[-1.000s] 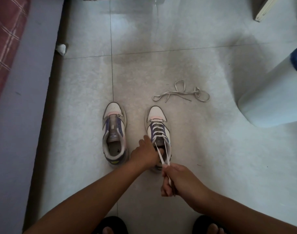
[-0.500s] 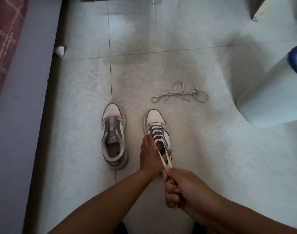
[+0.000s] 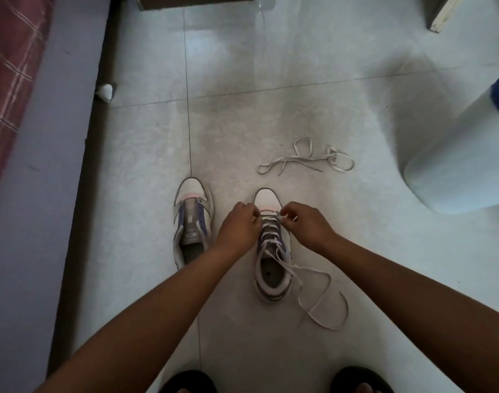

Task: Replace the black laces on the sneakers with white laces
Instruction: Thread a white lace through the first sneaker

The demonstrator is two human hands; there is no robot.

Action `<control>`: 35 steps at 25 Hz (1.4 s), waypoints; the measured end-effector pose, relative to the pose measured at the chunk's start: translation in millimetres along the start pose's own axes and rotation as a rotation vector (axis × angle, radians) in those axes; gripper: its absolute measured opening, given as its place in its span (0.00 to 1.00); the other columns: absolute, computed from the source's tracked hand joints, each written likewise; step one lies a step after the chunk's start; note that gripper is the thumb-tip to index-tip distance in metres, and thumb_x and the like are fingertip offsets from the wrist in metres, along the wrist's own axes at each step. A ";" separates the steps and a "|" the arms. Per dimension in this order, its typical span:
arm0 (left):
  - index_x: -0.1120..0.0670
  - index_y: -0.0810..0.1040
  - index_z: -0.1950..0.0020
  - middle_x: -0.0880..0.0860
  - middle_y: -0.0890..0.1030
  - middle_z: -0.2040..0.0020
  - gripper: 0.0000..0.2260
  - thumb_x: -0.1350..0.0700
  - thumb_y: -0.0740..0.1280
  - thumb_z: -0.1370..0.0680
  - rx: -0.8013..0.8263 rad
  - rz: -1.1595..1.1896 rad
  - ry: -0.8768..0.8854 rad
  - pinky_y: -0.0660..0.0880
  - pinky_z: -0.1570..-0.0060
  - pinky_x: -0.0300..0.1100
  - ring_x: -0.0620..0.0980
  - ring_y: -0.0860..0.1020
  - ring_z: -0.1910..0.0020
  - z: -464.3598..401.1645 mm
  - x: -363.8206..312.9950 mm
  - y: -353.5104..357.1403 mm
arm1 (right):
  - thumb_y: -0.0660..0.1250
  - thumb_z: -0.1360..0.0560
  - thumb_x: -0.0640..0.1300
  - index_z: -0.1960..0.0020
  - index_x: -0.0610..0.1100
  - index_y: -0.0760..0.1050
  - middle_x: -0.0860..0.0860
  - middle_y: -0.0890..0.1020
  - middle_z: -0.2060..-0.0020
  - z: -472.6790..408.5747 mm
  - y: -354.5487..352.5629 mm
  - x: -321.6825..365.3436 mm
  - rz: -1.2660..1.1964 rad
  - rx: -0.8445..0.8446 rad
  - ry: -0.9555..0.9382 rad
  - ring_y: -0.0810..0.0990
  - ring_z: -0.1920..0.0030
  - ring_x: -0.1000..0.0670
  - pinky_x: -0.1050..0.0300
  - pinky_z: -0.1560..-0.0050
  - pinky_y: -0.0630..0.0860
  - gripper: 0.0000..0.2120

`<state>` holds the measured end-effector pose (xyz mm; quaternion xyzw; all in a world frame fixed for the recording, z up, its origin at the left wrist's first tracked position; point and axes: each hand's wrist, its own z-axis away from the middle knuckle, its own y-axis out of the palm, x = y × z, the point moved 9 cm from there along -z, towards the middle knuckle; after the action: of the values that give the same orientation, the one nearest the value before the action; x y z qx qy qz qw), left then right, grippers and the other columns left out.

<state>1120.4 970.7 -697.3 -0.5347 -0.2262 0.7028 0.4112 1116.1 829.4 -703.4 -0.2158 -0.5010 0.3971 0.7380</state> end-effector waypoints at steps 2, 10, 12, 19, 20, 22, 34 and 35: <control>0.58 0.76 0.44 0.58 0.73 0.44 0.10 0.56 0.62 0.21 0.044 -0.142 0.094 0.71 0.50 0.46 0.56 0.75 0.48 -11.1 -13.9 5.9 | 0.65 0.24 0.45 0.47 0.43 0.77 0.45 0.80 0.51 -9.4 9.2 7.4 0.077 0.009 -0.031 0.78 0.50 0.45 0.52 0.51 0.73 0.08; 0.61 0.75 0.42 0.59 0.72 0.43 0.10 0.63 0.59 0.21 0.054 -0.433 0.203 0.70 0.56 0.42 0.57 0.77 0.51 -20.5 -34.7 26.8 | 0.62 0.24 0.39 0.42 0.39 0.69 0.42 0.75 0.46 -16.7 28.5 31.6 0.519 0.074 -0.228 0.77 0.49 0.42 0.55 0.59 0.67 0.11; 0.62 0.74 0.43 0.59 0.72 0.43 0.09 0.65 0.59 0.21 0.045 -0.374 0.237 0.70 0.56 0.41 0.56 0.77 0.51 -16.5 -30.7 26.4 | 0.62 0.23 0.38 0.41 0.38 0.67 0.41 0.74 0.45 -13.7 32.3 30.7 0.542 0.067 -0.278 0.77 0.48 0.42 0.56 0.58 0.66 0.12; 0.66 0.74 0.54 0.62 0.73 0.50 0.04 0.65 0.63 0.23 -0.143 0.107 0.161 0.70 0.53 0.45 0.58 0.75 0.54 3.1 2.0 14.5 | 0.55 0.20 0.38 0.43 0.36 0.68 0.40 0.73 0.46 0.8 30.8 13.0 0.387 0.017 -0.321 0.74 0.49 0.42 0.54 0.53 0.67 0.08; 0.65 0.74 0.55 0.61 0.73 0.50 0.03 0.65 0.64 0.23 -0.164 0.147 0.168 0.72 0.52 0.47 0.57 0.75 0.54 5.8 1.4 12.5 | 0.56 0.20 0.38 0.44 0.36 0.68 0.40 0.73 0.46 1.7 27.2 12.2 0.308 -0.003 -0.290 0.74 0.49 0.42 0.53 0.52 0.68 0.08; 0.64 0.75 0.53 0.60 0.71 0.48 0.04 0.63 0.66 0.24 -0.168 0.156 0.224 0.75 0.52 0.46 0.54 0.75 0.54 9.8 -1.7 8.7 | 0.59 0.21 0.41 0.45 0.37 0.70 0.41 0.74 0.47 7.7 19.3 10.6 0.122 -0.057 -0.239 0.75 0.52 0.43 0.52 0.53 0.71 0.08; 0.62 0.72 0.37 0.61 0.66 0.38 0.13 0.64 0.59 0.21 0.169 -0.352 0.070 0.73 0.50 0.46 0.59 0.76 0.48 -9.1 -25.8 34.1 | 0.62 0.23 0.38 0.38 0.38 0.73 0.39 0.72 0.44 -6.3 37.7 26.1 0.314 0.137 -0.030 0.77 0.50 0.41 0.56 0.56 0.70 0.15; 0.62 0.72 0.37 0.61 0.66 0.38 0.13 0.64 0.59 0.22 0.167 -0.335 0.077 0.72 0.51 0.45 0.59 0.76 0.48 -7.7 -24.9 34.1 | 0.61 0.23 0.37 0.36 0.38 0.71 0.39 0.70 0.43 -6.4 39.2 27.1 0.345 0.147 -0.027 0.77 0.48 0.41 0.55 0.53 0.71 0.16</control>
<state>1118.4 930.3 -711.5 -0.4802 -0.2370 0.6198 0.5736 1112.4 874.8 -718.8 -0.2387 -0.4361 0.5563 0.6658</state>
